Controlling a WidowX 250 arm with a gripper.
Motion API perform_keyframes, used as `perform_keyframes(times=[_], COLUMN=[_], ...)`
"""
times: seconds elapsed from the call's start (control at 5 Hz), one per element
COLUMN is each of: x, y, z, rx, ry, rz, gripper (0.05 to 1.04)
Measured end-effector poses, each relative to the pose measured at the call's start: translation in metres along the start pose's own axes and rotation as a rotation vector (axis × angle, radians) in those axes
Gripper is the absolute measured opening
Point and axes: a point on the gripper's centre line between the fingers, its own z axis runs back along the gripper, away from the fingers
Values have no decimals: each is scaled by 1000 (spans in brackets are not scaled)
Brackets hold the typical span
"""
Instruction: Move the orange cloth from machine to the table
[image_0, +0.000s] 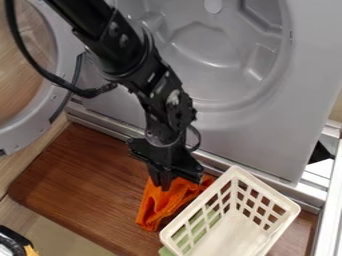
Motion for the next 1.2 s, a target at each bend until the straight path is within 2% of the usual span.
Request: perform_keyframes(times=[0.4, 0.6, 0.8, 1.0, 1.2], x=[0, -6, -7, -8, -5], y=[3, 2, 0, 0, 1], z=[-18, -27, -30, -30, -19], rx=[15, -11, -40, -39, -35], ry=[-26, 39, 45, 49, 32], rz=[43, 131, 164, 179, 193], gripper=[73, 219, 478, 792, 1002])
